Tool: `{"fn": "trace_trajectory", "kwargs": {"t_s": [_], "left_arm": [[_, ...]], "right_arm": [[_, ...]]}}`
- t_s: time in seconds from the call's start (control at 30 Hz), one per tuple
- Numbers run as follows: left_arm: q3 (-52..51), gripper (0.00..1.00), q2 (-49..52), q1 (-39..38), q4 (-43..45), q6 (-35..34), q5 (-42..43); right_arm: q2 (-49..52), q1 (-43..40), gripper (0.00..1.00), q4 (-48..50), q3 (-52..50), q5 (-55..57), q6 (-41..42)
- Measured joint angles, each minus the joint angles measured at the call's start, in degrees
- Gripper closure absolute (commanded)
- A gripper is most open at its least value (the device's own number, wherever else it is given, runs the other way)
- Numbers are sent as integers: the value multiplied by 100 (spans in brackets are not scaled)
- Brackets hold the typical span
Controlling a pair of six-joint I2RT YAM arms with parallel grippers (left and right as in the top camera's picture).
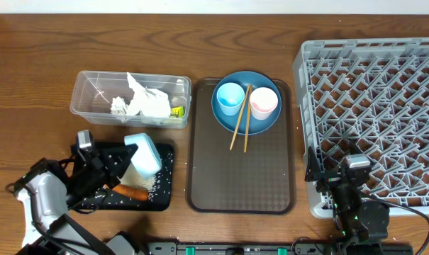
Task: Sort waste into correct bins and load items into the dishwasher rack
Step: 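Tilt the bowl to pour the rice onto the black tray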
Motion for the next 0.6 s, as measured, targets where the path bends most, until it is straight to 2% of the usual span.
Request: {"fn": "trace_trajectory", "kwargs": {"t_s": [0.37, 0.6], "left_arm": [[4, 94, 0, -28, 367, -560, 92], [407, 94, -103, -28, 369, -992, -688]], "right_arm": [[0, 0, 1, 0, 0, 0, 0], [0, 0, 1, 0, 0, 0, 0]]}}
